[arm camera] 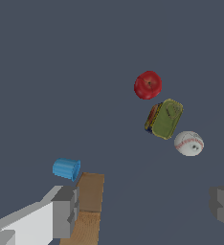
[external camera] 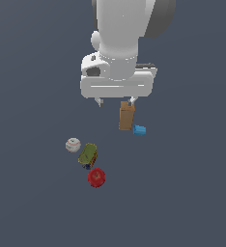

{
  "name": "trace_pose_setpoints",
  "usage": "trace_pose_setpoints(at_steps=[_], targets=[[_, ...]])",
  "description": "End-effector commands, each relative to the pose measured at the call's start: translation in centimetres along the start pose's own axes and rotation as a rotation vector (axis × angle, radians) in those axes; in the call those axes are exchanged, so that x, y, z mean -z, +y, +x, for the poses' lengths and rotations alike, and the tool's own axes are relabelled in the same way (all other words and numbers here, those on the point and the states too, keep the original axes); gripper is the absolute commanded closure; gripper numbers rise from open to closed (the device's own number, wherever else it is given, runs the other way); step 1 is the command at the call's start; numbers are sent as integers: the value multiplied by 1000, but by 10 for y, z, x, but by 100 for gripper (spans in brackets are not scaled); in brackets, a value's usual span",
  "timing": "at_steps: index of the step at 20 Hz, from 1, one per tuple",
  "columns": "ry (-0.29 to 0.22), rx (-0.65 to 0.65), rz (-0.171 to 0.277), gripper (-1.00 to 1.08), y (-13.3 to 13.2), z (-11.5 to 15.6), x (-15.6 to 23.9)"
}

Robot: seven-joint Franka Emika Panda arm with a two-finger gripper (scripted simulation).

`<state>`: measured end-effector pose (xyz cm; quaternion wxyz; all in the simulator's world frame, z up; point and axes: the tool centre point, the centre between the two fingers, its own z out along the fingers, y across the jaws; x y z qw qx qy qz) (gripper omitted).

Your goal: Pick up a designated object from a clutter of objects.

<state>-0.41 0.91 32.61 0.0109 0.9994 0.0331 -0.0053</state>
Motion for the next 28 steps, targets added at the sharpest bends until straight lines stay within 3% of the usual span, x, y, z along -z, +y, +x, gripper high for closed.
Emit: trace_pose_setpoints(at_steps=[1, 14, 28], targets=[[0, 0, 0, -92, 0, 0, 0], [18, 23, 20, -92, -14, 7, 1], [19, 111, 28, -92, 16, 16, -30]])
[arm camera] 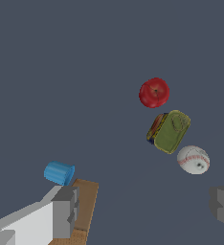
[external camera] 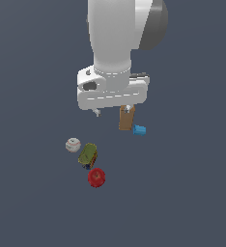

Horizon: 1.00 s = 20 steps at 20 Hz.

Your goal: Pick up a designated object from a clutter of objects.

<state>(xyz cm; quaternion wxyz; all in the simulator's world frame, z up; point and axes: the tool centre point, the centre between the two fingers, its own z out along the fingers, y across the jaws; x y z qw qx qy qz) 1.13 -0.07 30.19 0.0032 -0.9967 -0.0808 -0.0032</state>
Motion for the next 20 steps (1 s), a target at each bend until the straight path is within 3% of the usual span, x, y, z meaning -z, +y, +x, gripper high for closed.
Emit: trace_pose_setpoints(at_steps=[1, 20], targets=[[0, 27, 2, -92, 10, 1, -10], [3, 301, 11, -92, 110, -9, -110]])
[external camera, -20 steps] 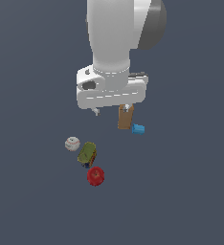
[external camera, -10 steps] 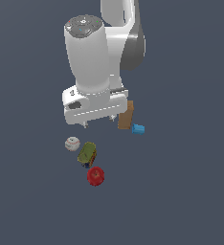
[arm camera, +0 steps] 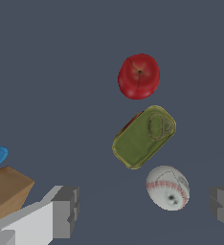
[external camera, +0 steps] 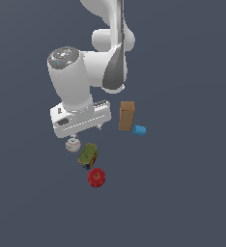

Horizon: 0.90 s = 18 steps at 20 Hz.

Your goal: Pick up a designated object from a clutter of objects.

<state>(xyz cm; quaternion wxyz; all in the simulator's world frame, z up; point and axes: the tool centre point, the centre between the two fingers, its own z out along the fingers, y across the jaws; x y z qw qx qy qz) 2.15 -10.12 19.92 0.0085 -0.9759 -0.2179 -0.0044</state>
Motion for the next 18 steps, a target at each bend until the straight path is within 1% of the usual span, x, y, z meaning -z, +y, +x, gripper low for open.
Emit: trace_pose_setpoints(at_steps=[1, 10, 18], targets=[[0, 38, -1, -92, 12, -8, -14], [-5, 167, -6, -92, 51, -39, -61], [-11, 244, -11, -92, 73, -62, -89]])
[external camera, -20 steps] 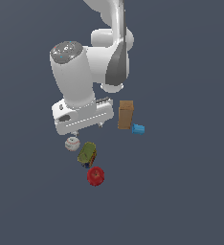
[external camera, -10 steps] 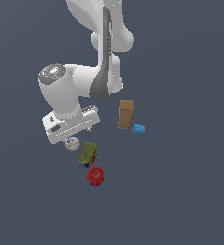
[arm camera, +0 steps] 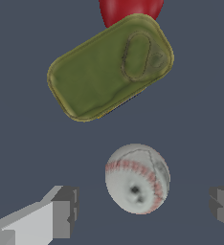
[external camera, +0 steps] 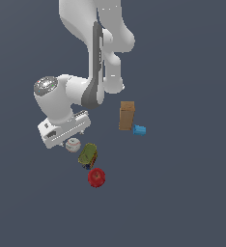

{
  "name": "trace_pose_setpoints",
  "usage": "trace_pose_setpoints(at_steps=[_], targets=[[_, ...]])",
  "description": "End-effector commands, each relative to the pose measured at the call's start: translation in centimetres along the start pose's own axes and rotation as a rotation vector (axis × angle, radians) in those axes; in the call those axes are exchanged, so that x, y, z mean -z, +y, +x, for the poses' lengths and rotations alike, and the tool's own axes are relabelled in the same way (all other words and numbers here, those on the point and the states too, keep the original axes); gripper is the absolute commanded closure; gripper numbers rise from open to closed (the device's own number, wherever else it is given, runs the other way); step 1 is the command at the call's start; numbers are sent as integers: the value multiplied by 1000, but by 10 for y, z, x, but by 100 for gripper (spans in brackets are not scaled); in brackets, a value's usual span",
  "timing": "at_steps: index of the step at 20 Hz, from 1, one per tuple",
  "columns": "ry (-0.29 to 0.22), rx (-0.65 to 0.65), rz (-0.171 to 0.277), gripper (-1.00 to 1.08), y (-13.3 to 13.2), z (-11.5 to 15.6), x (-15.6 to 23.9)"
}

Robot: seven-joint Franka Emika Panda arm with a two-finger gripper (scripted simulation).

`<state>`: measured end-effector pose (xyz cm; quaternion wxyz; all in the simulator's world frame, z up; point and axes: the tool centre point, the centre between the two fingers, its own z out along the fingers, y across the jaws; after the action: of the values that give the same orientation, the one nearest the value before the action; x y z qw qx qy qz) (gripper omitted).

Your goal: Pick up a designated object from a clutter of objects.

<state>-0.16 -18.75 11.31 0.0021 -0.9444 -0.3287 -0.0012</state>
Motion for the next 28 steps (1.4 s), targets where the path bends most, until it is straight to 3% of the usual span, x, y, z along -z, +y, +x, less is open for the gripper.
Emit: trace_pose_setpoints(at_steps=[1, 13, 28], targets=[[-1, 20, -2, -92, 3, -6, -7], [-4, 41, -3, -92, 7, -15, -18], [-4, 44, -3, -92, 8, -16, -65]])
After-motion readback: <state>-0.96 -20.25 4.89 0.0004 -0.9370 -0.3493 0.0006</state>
